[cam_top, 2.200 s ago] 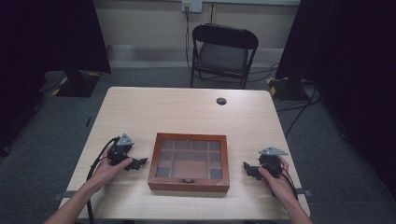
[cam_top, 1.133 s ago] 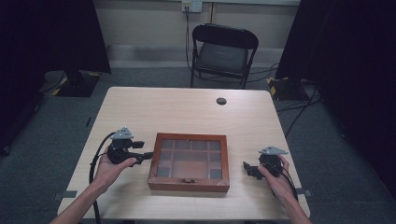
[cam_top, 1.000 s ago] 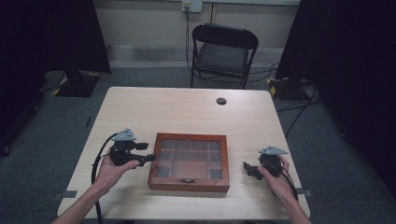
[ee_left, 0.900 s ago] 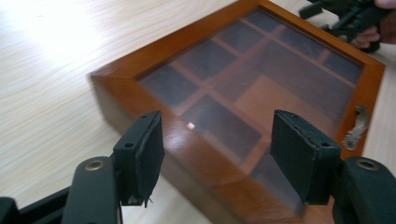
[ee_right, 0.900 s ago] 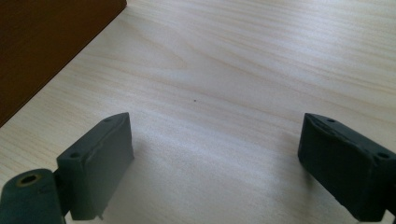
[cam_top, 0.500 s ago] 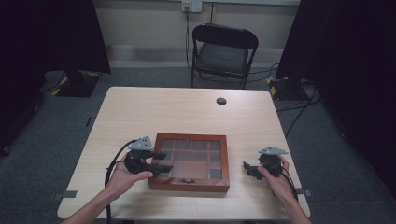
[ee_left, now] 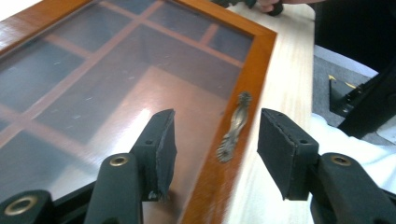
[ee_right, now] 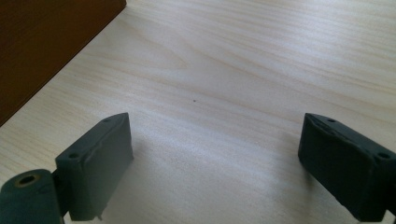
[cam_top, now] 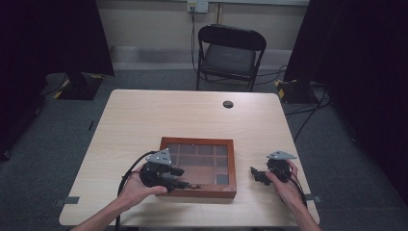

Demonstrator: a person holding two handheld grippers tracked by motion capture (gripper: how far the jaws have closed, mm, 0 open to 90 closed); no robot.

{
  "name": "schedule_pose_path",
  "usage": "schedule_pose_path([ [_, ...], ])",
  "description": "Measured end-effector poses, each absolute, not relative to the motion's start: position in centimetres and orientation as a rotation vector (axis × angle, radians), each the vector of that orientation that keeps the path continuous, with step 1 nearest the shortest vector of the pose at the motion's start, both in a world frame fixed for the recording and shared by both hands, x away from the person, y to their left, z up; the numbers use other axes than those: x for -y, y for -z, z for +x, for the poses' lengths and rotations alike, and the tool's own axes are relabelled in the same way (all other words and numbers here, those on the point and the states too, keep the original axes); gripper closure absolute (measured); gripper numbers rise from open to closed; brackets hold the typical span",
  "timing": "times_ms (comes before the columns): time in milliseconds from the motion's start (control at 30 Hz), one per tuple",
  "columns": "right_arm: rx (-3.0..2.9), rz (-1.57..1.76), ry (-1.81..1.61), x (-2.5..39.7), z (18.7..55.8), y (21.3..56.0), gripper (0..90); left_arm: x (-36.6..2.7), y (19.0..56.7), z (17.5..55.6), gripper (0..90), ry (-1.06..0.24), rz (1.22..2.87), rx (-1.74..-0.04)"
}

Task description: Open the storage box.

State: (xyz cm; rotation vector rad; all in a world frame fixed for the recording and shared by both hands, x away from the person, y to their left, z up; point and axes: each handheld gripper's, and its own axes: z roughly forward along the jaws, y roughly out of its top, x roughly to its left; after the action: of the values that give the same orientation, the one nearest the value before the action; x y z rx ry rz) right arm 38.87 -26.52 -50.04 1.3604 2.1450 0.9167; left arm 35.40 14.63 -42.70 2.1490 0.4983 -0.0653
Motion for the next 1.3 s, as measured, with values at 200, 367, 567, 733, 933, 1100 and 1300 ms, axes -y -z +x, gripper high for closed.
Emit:
schedule_pose_path([
  [200, -2.146, 1.360, -0.917, 26.5, 38.9, 50.0, 9.2, -12.7, 42.5, 35.4, 59.2, 0.085, 2.190, -0.413],
  [367, -2.145, 1.360, -0.917, 26.5, 38.9, 50.0, 9.2, -11.6, 42.7, 35.4, 69.4, 0.111, 2.194, -0.376],
  [567, -2.146, 1.360, -0.917, 26.5, 38.9, 50.0, 9.2, -11.4, 43.1, 35.5, 75.8, 0.114, 2.205, -0.378],
  [733, -2.145, 1.360, -0.917, 26.5, 38.9, 50.0, 9.2, -11.4, 43.3, 35.4, 74.5, 0.105, 2.186, -0.375],
  [933, -2.146, 1.359, -0.917, 26.5, 38.9, 50.0, 9.1, -11.4, 43.8, 35.5, 73.3, 0.090, 2.223, -0.377],
  [1100, -2.147, 1.359, -0.918, 26.5, 38.9, 50.0, 9.1, -11.3, 43.9, 35.2, 76.8, 0.044, 2.217, -0.354],
  [1300, -2.145, 1.360, -0.917, 26.5, 38.9, 50.0, 9.1, -11.4, 44.3, 34.8, 80.0, 0.000, 2.186, -0.344],
])
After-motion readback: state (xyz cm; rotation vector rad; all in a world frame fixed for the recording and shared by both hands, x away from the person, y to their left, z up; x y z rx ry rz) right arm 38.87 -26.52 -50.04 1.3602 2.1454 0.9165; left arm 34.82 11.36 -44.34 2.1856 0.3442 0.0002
